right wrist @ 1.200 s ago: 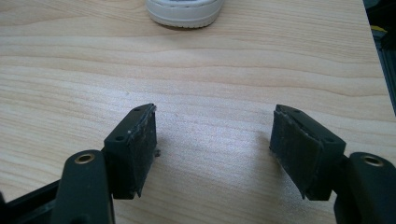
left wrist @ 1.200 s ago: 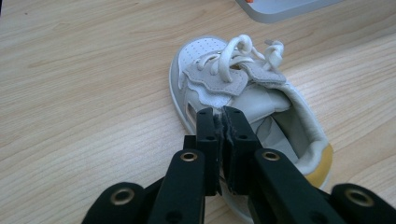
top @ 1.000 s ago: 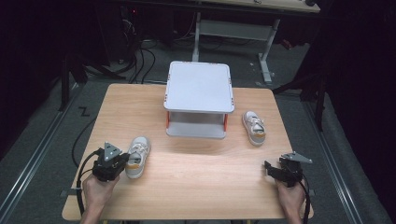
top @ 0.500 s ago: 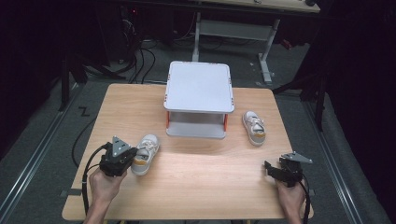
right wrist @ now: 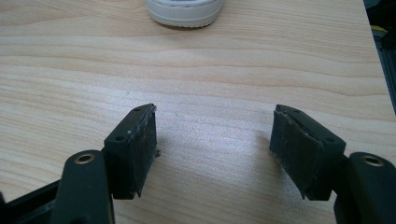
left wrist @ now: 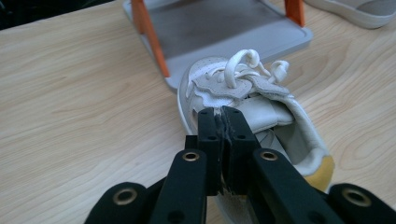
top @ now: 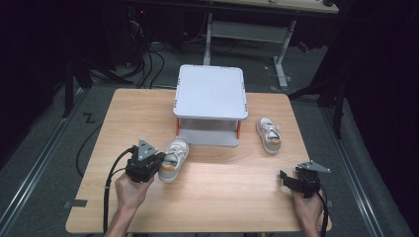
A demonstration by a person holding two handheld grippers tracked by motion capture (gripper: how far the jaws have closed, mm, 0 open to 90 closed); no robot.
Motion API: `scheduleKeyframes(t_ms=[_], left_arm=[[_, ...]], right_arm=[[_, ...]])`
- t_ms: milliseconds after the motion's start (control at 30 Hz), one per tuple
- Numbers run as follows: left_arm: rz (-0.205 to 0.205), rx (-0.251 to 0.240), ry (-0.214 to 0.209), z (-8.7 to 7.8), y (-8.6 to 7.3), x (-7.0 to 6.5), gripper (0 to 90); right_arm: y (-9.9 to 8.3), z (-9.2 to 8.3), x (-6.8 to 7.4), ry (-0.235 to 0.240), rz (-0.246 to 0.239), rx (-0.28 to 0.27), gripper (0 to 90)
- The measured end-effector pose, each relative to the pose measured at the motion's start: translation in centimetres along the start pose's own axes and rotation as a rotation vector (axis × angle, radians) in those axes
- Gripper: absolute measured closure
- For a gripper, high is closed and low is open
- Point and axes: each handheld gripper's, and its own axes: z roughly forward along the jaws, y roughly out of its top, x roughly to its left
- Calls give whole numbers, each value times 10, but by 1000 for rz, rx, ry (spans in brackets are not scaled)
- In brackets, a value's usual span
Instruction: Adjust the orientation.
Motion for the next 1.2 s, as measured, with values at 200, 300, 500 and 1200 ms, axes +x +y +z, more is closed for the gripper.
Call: scheduleKeyframes(t_ms=[200,300,500,1200], left_arm=[[-20,-7,-37,13,6,-15,872],[-18,-10,-52,20,10,-23,872],[-6,2,-45,34,13,-41,872],[-8,71,-68,54,0,-74,856]], right_arm=[[0,0,0,0,1,1,316],[0,0,0,0,1,1,316],[0,0,1,0,3,2,315],[0,0,0,1,-1,1,312]])
